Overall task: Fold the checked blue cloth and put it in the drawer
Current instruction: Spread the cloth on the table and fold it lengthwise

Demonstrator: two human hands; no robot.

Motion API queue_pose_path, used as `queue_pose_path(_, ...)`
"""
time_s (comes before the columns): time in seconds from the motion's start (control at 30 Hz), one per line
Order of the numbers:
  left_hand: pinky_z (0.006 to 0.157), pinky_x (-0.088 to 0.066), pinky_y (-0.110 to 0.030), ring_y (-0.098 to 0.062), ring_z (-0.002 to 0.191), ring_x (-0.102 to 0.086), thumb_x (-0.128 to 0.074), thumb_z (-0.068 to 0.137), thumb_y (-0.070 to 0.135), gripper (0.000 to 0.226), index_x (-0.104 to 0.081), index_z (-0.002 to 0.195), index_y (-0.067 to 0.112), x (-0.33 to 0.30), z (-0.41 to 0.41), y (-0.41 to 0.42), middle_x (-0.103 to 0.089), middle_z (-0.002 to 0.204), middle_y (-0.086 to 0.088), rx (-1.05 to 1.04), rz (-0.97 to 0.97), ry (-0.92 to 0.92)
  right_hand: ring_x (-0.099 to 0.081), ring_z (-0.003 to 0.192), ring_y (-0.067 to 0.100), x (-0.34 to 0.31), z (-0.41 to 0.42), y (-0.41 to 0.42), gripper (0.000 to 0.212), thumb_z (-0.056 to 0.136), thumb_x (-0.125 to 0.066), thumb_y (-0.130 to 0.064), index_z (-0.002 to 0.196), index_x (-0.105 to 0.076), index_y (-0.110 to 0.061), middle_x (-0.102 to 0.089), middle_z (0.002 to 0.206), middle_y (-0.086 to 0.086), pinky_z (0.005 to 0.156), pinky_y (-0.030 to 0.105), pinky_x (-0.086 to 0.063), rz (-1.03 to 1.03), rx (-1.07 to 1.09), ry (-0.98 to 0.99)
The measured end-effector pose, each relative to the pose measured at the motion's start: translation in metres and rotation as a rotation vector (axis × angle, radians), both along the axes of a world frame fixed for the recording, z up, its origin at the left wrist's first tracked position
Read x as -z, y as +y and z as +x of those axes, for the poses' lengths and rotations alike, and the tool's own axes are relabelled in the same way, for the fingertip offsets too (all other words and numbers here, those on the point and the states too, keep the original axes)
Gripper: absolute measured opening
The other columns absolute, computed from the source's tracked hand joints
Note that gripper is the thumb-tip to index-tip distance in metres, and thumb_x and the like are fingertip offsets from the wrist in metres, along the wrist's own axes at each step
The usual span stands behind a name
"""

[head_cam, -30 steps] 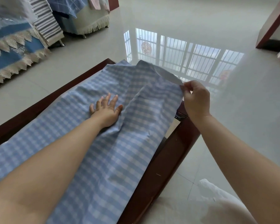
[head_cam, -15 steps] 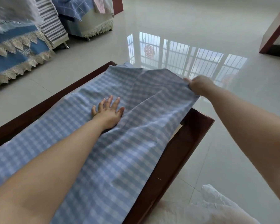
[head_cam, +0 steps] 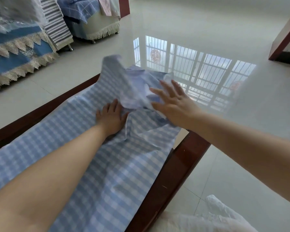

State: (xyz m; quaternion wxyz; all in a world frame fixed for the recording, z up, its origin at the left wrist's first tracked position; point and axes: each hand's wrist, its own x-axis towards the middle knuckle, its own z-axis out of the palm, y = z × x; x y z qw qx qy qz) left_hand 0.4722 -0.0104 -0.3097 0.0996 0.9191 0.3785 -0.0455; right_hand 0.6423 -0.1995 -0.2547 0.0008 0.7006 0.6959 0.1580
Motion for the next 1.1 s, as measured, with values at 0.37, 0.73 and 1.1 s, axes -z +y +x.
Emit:
queue_pose_path(0.37,0.114,-0.026,-0.046,-0.024,0.137,-0.035,-0.044,0.090,0.002,0.038,-0.051,0.128,0.003,-0.079,0.007,-0.041,-0.047,0.139,-0.016,0.517,0.575,-1.057,-0.047,0.081,0.011,-0.006,-0.016,0.008,0.013,0.094,-0.051,-0.018,0.100,-0.062,-0.018,-0.045,0.127,-0.005,0.051,0.024,-0.027,-0.297,0.099,0.290)
queue_pose_path(0.73,0.113,-0.020,-0.036,-0.024,0.081,-0.065,-0.029,0.099,0.036,0.048,-0.071,0.086,0.015,-0.074,0.030,-0.087,-0.071,0.079,-0.005,0.501,0.534,-0.129,-0.058,0.105,0.026,0.005,0.033,-0.008,0.039,0.085,-0.061,-0.047,0.114,-0.055,-0.023,-0.054,0.117,0.001,0.077,0.036,-0.048,-0.139,0.674,0.546)
queue_pose_path(1.1,0.096,-0.030,-0.046,-0.034,0.122,-0.049,-0.020,0.098,0.037,0.050,-0.017,0.147,0.033,-0.042,0.026,-0.103,-0.039,0.147,-0.015,0.411,0.291,0.165,-0.035,0.128,0.032,0.012,0.029,0.028,0.070,0.081,-0.052,-0.063,0.130,-0.044,-0.013,-0.044,0.135,0.015,0.107,0.049,-0.024,-0.173,0.712,0.079)
